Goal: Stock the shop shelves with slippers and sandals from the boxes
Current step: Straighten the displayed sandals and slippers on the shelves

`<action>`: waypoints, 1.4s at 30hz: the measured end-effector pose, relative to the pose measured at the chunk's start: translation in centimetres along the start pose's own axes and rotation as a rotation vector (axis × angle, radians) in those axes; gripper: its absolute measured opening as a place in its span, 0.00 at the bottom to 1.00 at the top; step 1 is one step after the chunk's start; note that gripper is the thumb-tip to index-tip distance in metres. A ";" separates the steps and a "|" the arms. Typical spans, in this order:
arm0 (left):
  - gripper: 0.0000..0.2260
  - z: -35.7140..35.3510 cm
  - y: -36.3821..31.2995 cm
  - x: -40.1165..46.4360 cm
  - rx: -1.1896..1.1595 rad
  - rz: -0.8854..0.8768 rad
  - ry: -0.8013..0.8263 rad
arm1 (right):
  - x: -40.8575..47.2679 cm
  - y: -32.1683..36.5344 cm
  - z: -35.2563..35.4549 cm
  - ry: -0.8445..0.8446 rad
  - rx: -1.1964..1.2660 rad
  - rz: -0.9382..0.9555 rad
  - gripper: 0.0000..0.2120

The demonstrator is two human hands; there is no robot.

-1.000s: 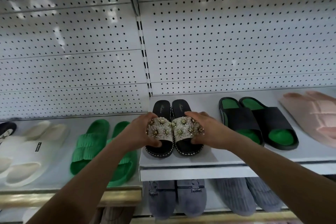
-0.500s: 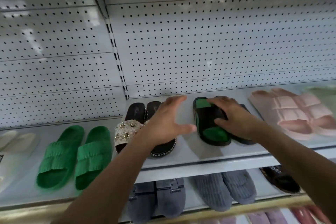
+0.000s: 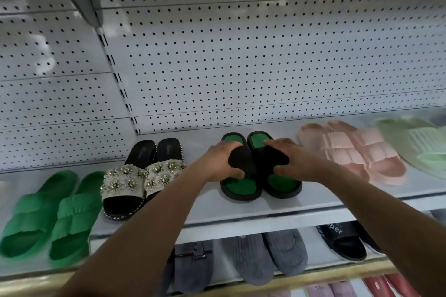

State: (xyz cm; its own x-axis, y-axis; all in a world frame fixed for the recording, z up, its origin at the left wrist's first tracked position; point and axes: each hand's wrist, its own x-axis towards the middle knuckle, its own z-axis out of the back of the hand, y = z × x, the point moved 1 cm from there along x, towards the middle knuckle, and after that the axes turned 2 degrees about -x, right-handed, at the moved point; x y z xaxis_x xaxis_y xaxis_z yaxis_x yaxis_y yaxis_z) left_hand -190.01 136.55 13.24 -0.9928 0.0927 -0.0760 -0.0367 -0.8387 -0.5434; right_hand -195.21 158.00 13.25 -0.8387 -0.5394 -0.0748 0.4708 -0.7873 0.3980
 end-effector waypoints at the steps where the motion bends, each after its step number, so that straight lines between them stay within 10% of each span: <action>1: 0.32 0.0 0.1 -0.3 0.015 -0.004 0.001 | 0.0 -0.2 -0.1 0.009 -0.008 0.019 0.37; 20: 0.36 -2.1 -2.1 -1.7 -0.014 0.102 -0.139 | -1.4 -2.3 -1.3 -0.084 0.015 0.144 0.38; 29: 0.32 -6.5 -12.1 1.7 -0.160 -0.153 -0.229 | -5.6 -11.4 5.9 -0.539 0.043 -0.041 0.22; 42: 0.43 -10.9 -17.9 11.8 -0.050 -0.118 -0.001 | -4.6 -20.1 8.4 -0.237 0.053 -0.188 0.29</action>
State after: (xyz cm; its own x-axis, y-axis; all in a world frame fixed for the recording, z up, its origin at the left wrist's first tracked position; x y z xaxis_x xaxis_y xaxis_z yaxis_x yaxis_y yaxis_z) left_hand -199.81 158.50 12.92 -0.9821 0.1883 -0.0082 -0.1473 -0.7940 -0.5898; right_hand -203.17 178.82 13.31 -0.9532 -0.2960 0.0613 0.2916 -0.8469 0.4447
